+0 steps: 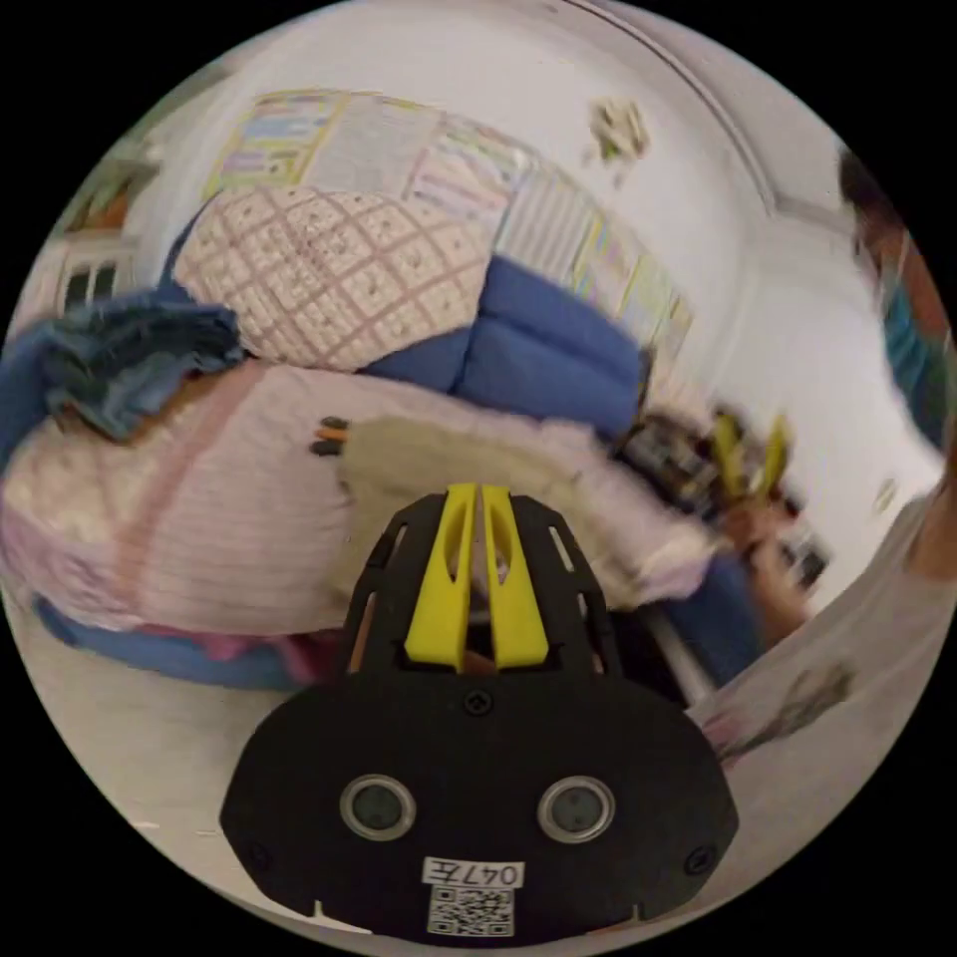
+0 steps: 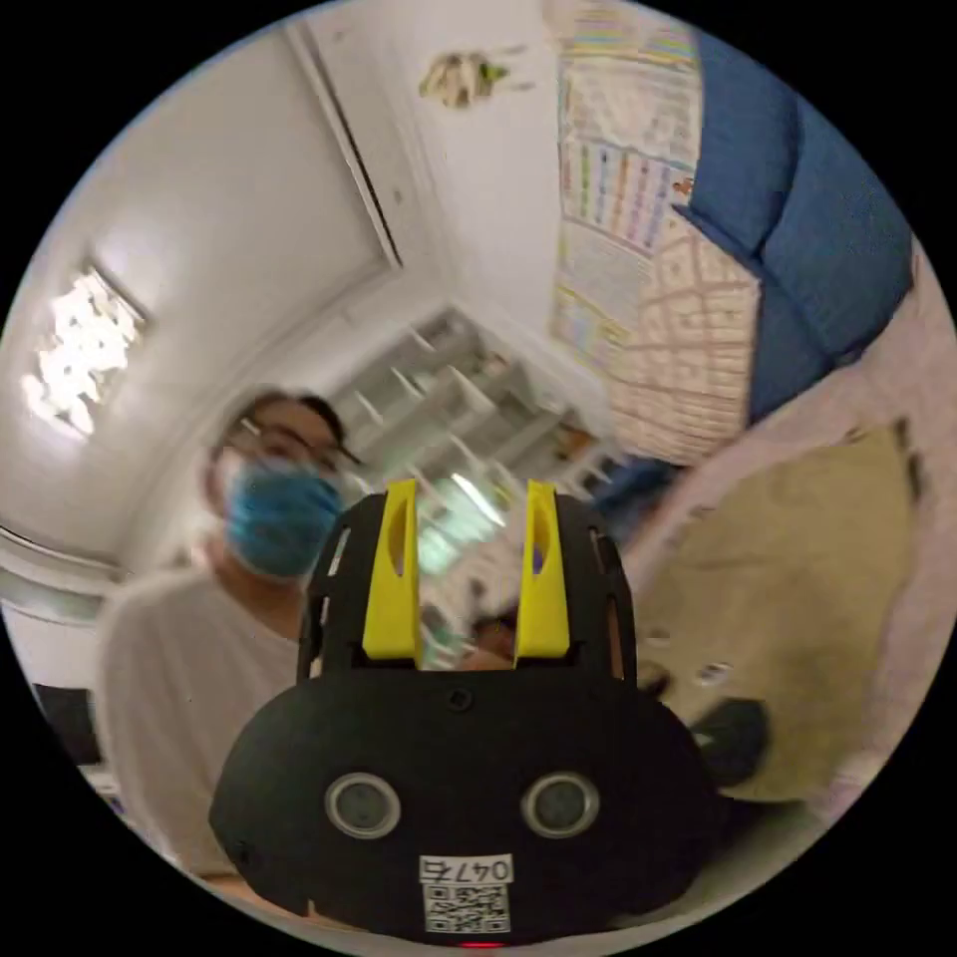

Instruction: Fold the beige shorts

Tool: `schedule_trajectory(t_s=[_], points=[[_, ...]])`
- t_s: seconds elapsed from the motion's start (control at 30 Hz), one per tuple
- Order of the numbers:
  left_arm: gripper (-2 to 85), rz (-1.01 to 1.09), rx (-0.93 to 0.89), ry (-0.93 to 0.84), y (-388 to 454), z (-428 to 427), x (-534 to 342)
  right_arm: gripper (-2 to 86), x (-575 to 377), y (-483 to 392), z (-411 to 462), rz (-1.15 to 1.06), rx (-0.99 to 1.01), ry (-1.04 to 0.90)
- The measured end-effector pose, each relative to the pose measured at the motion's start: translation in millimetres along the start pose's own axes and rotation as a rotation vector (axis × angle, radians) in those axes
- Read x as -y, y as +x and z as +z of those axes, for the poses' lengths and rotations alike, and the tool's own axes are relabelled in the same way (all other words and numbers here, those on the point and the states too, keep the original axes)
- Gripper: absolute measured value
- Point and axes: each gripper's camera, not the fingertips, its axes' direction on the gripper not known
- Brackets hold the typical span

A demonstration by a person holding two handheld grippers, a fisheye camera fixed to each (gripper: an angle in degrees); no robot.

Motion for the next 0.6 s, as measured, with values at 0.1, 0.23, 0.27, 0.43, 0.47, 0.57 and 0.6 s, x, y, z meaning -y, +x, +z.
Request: schedule_trajectory(t_s=[0.1,0.23,0.27,0.43,0.47,0.57,0.6], points=[[3.7,-0.105,-0.192,0.069,9,3,39,11.6,-1,-28,46,-0.163,-0.209,-0.123],[9.8,-0.056,-0.322,0.093,45,11,73,11.7,1,-33,82,-0.172,-0.25,-0.186],[11.3,-0.046,-0.359,0.094,54,14,80,11.7,2,-35,92,-0.178,-0.253,-0.21],[13.3,-0.051,-0.472,0.019,68,26,97,11.9,5,-42,118,-0.179,-0.213,-0.27],[13.4,-0.056,-0.494,0.007,69,27,99,12.2,6,-43,123,-0.177,-0.208,-0.285],[13.6,-0.062,-0.477,-0.018,67,25,105,13.8,8,-43,130,-0.166,-0.216,-0.307],[13.6,-0.057,-0.457,-0.019,65,22,108,14.9,10,-42,133,-0.152,-0.253,-0.321]])
